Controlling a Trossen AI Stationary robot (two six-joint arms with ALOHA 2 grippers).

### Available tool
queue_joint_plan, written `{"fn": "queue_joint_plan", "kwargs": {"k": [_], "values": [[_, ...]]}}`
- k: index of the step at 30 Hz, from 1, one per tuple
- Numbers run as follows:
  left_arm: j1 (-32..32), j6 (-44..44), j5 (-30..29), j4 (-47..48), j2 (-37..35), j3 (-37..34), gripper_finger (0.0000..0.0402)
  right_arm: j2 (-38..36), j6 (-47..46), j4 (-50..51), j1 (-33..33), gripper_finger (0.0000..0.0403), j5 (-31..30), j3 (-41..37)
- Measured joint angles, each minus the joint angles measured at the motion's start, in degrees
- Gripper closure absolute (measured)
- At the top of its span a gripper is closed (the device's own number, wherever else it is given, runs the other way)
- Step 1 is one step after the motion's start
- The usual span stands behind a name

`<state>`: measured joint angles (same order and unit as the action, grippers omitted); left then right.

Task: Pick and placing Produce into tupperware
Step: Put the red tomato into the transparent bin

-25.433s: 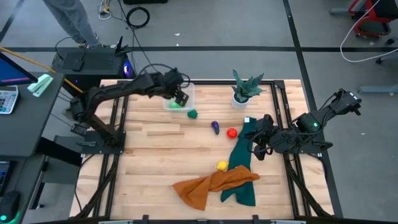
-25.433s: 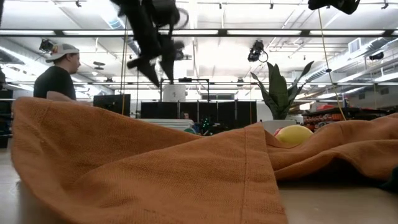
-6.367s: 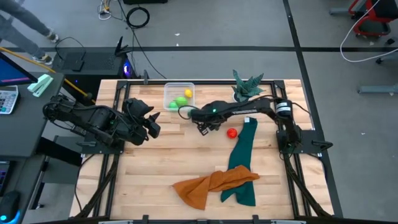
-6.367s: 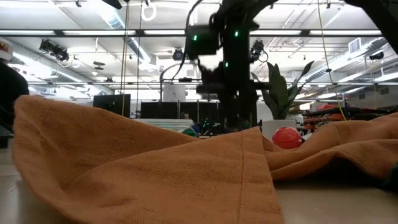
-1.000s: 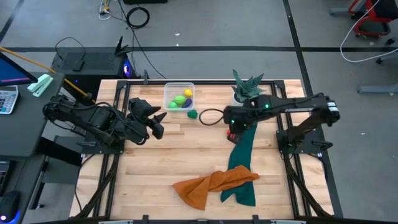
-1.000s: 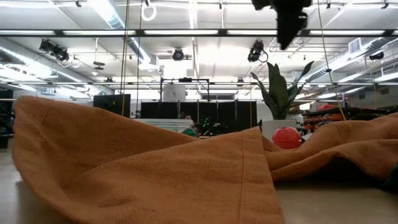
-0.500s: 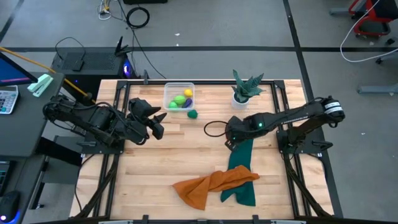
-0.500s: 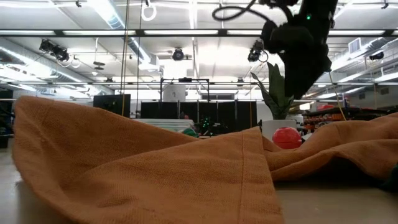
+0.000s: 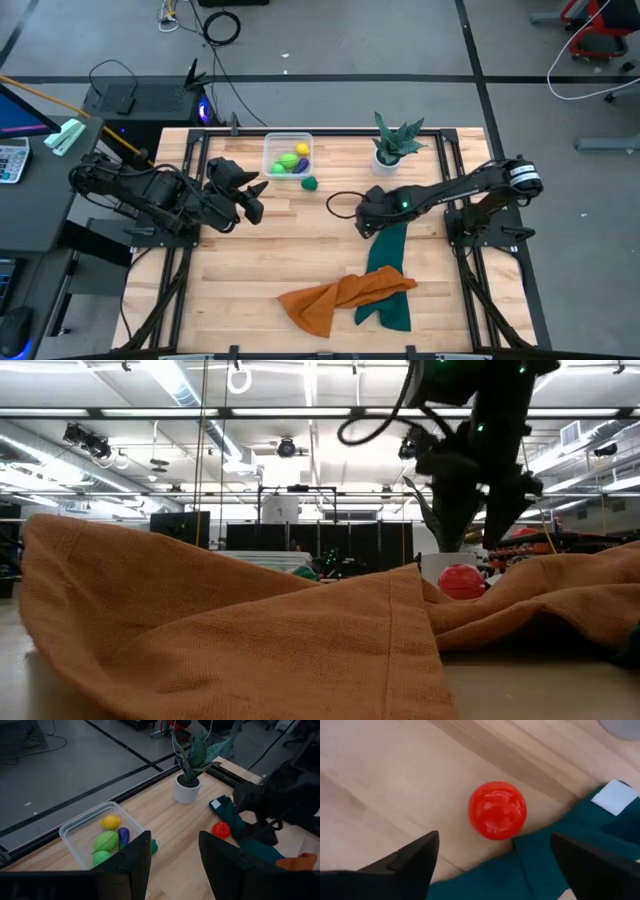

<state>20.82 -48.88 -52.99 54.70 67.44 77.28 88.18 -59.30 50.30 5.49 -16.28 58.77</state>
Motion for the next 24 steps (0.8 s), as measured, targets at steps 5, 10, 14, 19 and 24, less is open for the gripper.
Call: {"fn": "queue_joint_plan", "kwargs": {"k": [5,10,14,19,24], "values": [[0.00,0.01,0.00,-0.02,0.00,0.00,0.0230,2.90,-1.05,-2.26,-1.82,0.0045,1.89,-0.03],[0.00,0.00,0.37,0.00,0.00,0.00,0.0230,4.73,-1.08,-3.38,-3.04,0.0050,3.23,-0.03],[0.00,0.00,0.74,-0.02,0.00,0.00,0.0230,5.62,0.23,-4.31,-3.95,0.0056,3.25,-0.03],[0.00,0.04,0.76,-0.02,0.00,0.00,0.0230,7.93,2.32,-5.67,-5.49,0.0057,3.88,-0.06],[0.00,0.04,0.78,-0.02,0.00,0.00,0.0230,9.03,2.59,-6.00,-6.38,0.0059,4.45,-0.08]]}}
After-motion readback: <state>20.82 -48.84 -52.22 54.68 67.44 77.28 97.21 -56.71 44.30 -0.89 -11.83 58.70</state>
